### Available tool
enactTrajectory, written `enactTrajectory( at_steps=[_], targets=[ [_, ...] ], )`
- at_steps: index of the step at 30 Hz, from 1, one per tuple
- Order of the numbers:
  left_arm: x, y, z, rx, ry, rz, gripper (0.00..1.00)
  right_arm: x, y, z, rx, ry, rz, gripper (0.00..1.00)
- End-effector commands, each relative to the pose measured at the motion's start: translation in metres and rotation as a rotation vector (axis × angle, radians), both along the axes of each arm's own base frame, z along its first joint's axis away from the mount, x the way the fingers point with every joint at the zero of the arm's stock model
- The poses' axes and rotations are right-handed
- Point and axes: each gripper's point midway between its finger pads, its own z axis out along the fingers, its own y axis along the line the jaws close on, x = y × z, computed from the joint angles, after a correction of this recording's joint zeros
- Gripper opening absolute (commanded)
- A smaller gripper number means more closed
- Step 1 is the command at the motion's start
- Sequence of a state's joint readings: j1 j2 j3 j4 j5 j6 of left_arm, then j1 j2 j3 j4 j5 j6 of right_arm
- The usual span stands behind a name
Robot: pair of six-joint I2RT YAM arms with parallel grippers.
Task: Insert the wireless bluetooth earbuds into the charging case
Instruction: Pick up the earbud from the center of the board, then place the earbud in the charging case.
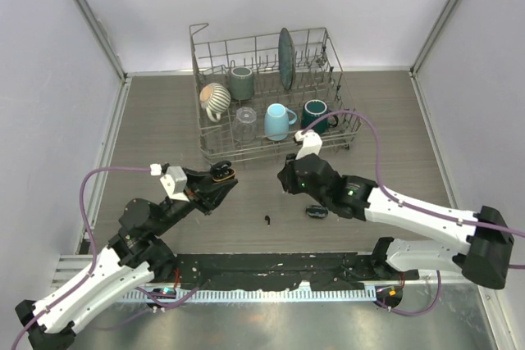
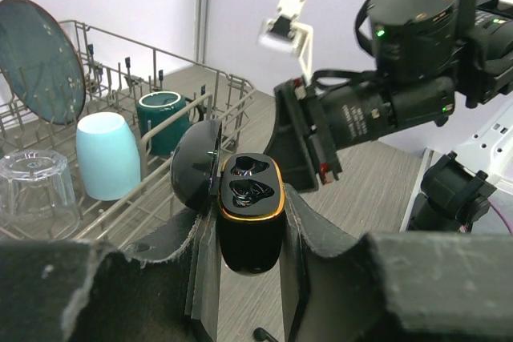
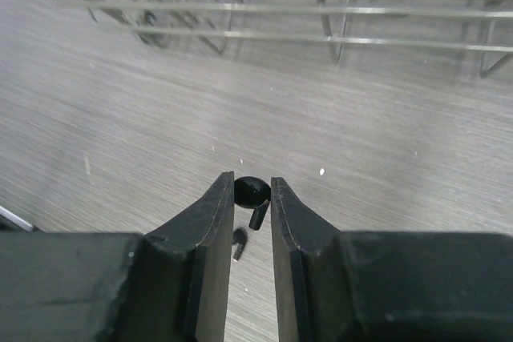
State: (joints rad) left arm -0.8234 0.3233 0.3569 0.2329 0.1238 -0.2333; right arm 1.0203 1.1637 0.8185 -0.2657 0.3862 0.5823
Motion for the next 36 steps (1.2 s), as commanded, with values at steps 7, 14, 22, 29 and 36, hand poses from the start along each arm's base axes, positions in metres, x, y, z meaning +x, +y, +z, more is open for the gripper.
enactTrajectory(
  at_steps=[7,14,22,29,36],
  targets=[
    [-0.002,-0.003,0.021,-0.060,-0.044,-0.020,0.00,0.010,-0.007,0.104,0.312,-0.320,-0.086,0.01],
    [-0.002,-0.011,0.022,-0.032,-0.075,-0.048,0.00,-0.010,0.007,0.175,0.465,-0.490,0.001,0.01],
    [-0.006,-0.017,0.023,0.014,-0.146,-0.082,0.00,-0.032,0.031,0.225,0.597,-0.553,0.111,0.01],
    [-0.002,-0.018,0.027,0.045,-0.194,-0.064,0.00,-0.062,0.059,0.236,0.624,-0.594,0.263,0.01],
    [-0.002,-0.020,0.033,0.048,-0.210,-0.072,0.00,-0.075,0.077,0.230,0.610,-0.613,0.326,0.01]
  ],
)
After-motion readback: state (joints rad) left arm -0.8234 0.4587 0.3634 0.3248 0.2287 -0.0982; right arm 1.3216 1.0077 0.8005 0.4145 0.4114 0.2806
